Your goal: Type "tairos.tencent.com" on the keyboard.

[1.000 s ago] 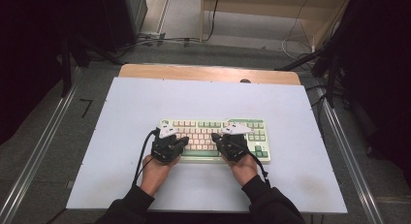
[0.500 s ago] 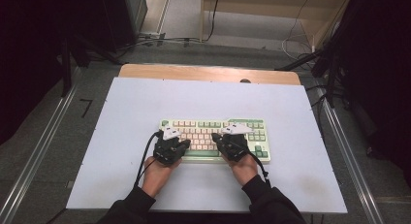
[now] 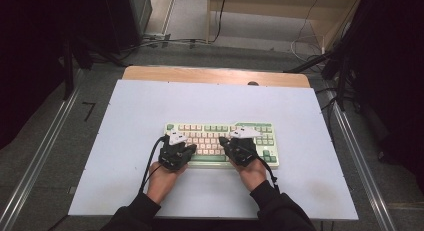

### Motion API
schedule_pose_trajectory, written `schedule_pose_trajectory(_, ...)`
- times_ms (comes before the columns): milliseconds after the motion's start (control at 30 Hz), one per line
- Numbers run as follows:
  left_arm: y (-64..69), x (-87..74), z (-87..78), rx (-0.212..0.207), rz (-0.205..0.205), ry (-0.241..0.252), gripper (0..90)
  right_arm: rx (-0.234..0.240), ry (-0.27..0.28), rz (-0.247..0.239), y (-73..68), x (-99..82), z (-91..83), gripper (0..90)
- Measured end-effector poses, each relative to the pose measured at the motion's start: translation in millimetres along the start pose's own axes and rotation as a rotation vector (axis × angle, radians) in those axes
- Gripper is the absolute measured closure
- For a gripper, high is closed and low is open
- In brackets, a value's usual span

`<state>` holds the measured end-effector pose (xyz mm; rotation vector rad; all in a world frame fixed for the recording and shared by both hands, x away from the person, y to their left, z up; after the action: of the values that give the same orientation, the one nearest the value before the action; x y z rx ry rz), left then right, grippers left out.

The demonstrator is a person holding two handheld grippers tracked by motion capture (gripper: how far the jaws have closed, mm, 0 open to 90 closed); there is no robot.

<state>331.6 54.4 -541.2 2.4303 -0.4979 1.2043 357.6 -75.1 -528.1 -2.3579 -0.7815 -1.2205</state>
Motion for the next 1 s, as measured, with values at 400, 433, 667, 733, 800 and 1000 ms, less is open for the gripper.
schedule_pose_trajectory(400,-0.4,4.8,-3.7,-0.003,-0.004,0.028,90.0,-0.011,0.004,0.001,1.6,0.3,1.0,87.5)
schedule_pose_trajectory(433,-0.8,5.1,-3.9,-0.002,-0.006,0.03,90.0,-0.012,0.004,0.002,1.9,0.3,1.1,87.5)
schedule_pose_trajectory(667,-3.1,6.6,-5.2,-0.001,-0.011,0.037,90.0,-0.022,0.005,0.009,4.8,0.6,2.5,87.5)
schedule_pose_trajectory(733,-3.7,7.4,-5.2,0.001,-0.013,0.042,90.0,-0.021,0.005,0.008,4.7,0.4,3.1,87.5)
schedule_pose_trajectory(800,-4.6,8.0,-5.5,0.0,-0.017,0.042,90.0,-0.021,0.005,0.008,4.7,0.4,3.0,87.5)
schedule_pose_trajectory(1000,-9.3,11.6,-4.2,0.013,-0.028,0.053,90.0,-0.019,0.002,0.005,4.3,-0.2,3.7,87.5)
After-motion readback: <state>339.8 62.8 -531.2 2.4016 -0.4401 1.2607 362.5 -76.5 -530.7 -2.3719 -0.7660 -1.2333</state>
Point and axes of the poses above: each handheld gripper's, and its own axes: z roughly forward along the jaws, x roughly out of its top, y roughly to its right, the point moved 9 cm from there along z, roughly forward along the jaws, and after that the axes turned 4 degrees about y, right-handed, at the moved point
